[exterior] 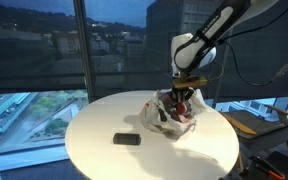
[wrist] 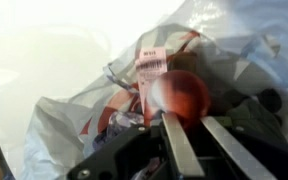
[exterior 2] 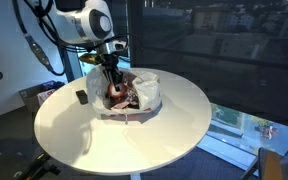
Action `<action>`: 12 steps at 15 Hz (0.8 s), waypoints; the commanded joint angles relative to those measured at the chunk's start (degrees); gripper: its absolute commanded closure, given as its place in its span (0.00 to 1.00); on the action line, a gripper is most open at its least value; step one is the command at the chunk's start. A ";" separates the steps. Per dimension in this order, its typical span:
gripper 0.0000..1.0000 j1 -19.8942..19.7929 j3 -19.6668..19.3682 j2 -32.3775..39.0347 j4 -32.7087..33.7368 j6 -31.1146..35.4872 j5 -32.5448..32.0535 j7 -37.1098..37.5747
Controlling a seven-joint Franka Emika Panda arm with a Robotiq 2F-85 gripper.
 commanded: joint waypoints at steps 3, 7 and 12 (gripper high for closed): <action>0.93 -5.42 7.92 -15.96 -10.18 -5.80 3.06 -10.13; 0.93 -6.11 11.76 -22.32 -13.33 -5.02 2.98 -20.62; 0.92 -6.10 13.18 -20.51 -8.87 -1.71 2.71 -34.02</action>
